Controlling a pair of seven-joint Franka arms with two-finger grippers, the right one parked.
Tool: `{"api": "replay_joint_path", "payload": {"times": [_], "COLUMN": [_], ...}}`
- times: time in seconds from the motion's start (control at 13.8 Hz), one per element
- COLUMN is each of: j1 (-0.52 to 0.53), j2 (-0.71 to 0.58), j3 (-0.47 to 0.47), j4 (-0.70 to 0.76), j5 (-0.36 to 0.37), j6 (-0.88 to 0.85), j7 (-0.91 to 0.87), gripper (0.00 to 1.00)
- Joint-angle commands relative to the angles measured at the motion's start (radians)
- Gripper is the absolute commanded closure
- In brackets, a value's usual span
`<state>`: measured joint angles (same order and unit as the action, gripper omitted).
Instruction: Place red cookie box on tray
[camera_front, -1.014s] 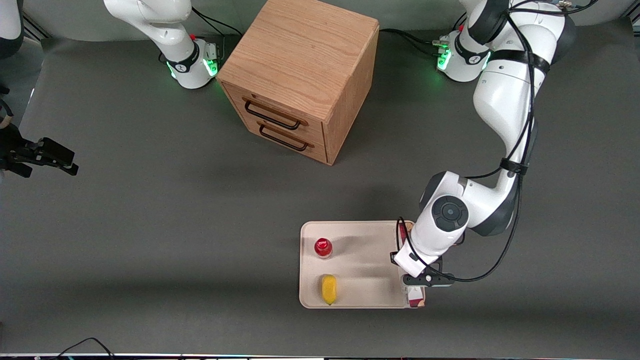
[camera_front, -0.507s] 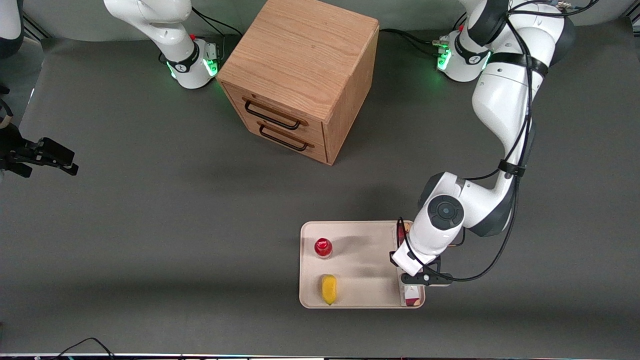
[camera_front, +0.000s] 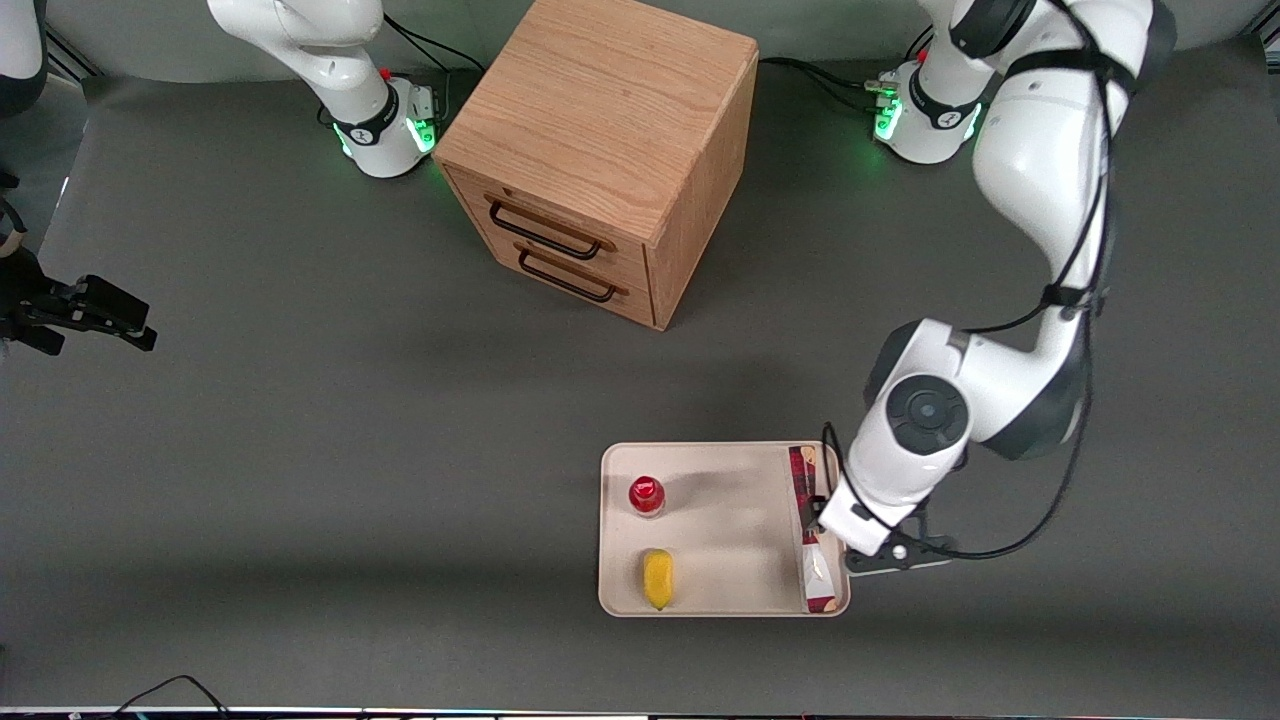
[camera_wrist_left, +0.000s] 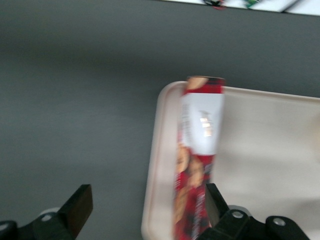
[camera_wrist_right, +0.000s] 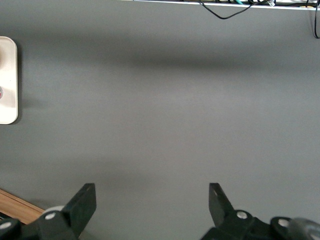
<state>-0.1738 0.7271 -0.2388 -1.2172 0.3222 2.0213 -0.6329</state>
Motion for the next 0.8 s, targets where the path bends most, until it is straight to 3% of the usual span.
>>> {"api": "replay_joint_path", "payload": {"times": [0.0,0.29,0.43,0.58,0.72], "j1": [0.071,0.108,0.117,0.111,0.111], "j2": [-0.135,-0.265,-0.299,-0.346,-0.36], "j3": [0.001,0.052,0.113,0.215,0.243], "j4": [-0.038,-0.048,-0.042,-0.041,-0.041], "j5": [-0.05,-0.1,-0.178,-0.3,-0.316], "j6": [-0.12,-0.191,-0.249,-0.346,-0.383], "j7": [0.132,0.327,0.468,0.644,0.683], "gripper": [0.0,0.0,0.0,0.0,0.0]}}
